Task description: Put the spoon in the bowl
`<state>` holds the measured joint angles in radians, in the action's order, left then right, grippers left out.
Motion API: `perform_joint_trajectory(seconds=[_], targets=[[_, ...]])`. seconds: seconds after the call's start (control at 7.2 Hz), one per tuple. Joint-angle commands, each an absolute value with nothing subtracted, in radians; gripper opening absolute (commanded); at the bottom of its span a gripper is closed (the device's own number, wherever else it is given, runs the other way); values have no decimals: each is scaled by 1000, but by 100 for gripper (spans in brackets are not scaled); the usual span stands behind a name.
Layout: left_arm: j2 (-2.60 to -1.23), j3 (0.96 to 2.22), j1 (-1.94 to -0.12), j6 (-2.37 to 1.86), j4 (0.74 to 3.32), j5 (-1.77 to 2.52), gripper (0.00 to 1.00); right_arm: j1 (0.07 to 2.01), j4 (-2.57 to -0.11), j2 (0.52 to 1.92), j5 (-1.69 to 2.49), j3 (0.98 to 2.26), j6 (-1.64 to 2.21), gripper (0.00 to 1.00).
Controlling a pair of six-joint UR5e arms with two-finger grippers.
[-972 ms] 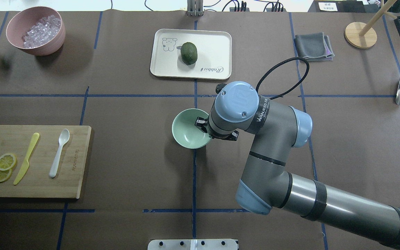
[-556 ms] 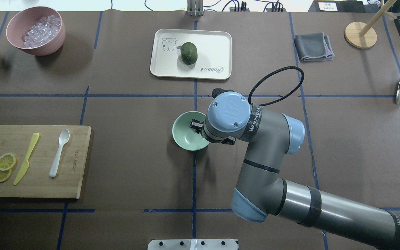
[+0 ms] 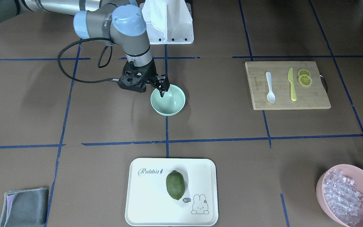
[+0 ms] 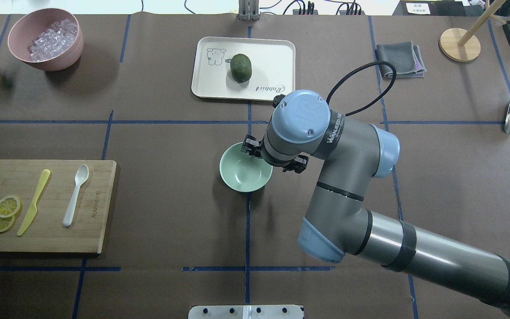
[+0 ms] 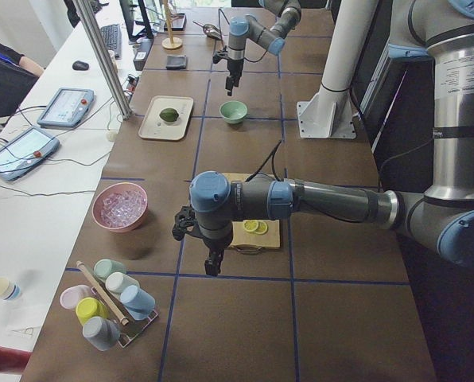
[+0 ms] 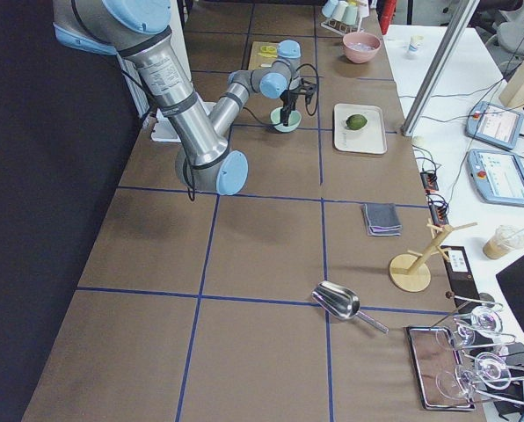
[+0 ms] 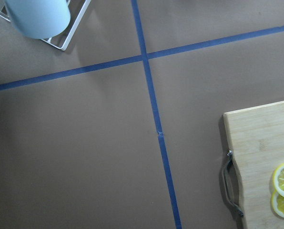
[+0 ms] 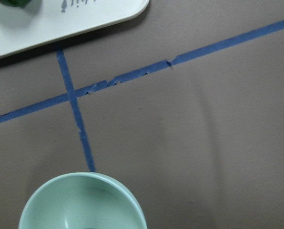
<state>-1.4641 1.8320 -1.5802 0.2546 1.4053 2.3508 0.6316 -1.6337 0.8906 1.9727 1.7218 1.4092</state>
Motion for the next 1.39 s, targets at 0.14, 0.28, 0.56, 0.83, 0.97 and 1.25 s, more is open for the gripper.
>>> perform_joint_trajectory(seconds=[0.14, 0.28, 0.56, 0.83, 0.97, 1.25], targets=[[-1488, 1835, -1560, 247, 1487, 2347, 100, 916, -1770, 1033, 2161, 1799, 895, 100], [-1511, 1835, -1548, 250, 1511, 2352, 100, 1021, -1770, 1108, 2201, 1801, 688, 100], [-1525, 1850, -1519, 247, 1511, 2353, 100, 1156, -1763, 1259, 2239, 1809, 325, 100], [-1532, 1853, -1452, 246, 1623, 2352, 100, 1317, -1759, 1450, 2272, 1839, 2, 100], [-1534, 1856, -1368, 218, 1646, 2350, 100, 1404, -1759, 1532, 2281, 1861, -141, 100], [-1554, 1867, -1248, -107, 1730, 2342, 100, 1541, -1715, 1722, 2338, 1858, -303, 100]])
